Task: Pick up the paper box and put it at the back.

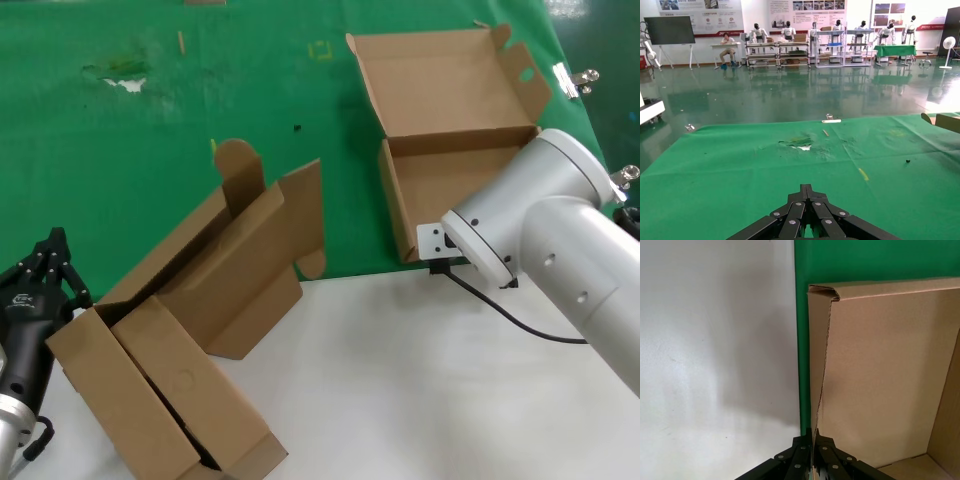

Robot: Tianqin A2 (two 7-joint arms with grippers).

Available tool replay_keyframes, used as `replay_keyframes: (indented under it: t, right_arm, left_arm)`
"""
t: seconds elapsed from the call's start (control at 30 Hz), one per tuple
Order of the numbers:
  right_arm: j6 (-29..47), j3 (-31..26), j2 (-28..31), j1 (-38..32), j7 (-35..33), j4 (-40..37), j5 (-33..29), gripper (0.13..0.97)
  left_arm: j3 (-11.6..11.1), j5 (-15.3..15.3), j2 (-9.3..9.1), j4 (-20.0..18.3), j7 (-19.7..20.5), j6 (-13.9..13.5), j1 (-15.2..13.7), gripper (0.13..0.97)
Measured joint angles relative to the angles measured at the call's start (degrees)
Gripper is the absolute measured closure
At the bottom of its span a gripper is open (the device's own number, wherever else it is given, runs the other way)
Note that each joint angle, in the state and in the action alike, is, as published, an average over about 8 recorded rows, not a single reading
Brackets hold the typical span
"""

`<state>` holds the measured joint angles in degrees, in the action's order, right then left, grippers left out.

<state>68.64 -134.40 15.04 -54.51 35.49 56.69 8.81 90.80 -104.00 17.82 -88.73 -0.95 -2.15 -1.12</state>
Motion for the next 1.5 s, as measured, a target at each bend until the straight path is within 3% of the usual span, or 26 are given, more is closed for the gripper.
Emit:
replay_keyframes:
  t: [0.57,0.87,1.13,1.27,1.5]
  right_arm:
    - [1.8,2.0,-2.9,-0.5,3.1,-3.6,-0.9,0.952]
    - [0.3,2.5,-3.5,-0.8,5.1,-4.6,-2.5,0.888]
    - [-1.0,3.7,-3.7,-0.8,6.6,-3.7,-3.5,0.758]
    - [-1.3,4.5,-3.9,-0.5,7.0,-2.2,-3.6,0.758]
    - [1.8,5.4,-2.9,1.7,4.1,5.8,-1.0,0.588]
  left_arm:
    - [0.0,0.0,0.0,0.0,0.0,0.0,0.0,0.957]
    - [0.0,0.0,0.0,0.0,0.0,0.0,0.0,0.957]
    - [0.0,0.0,0.0,0.0,0.0,0.0,0.0,0.957]
    - [0.0,0.0,0.0,0.0,0.0,0.0,0.0,0.957]
    - [0.0,0.0,0.0,0.0,0.0,0.0,0.0,0.957]
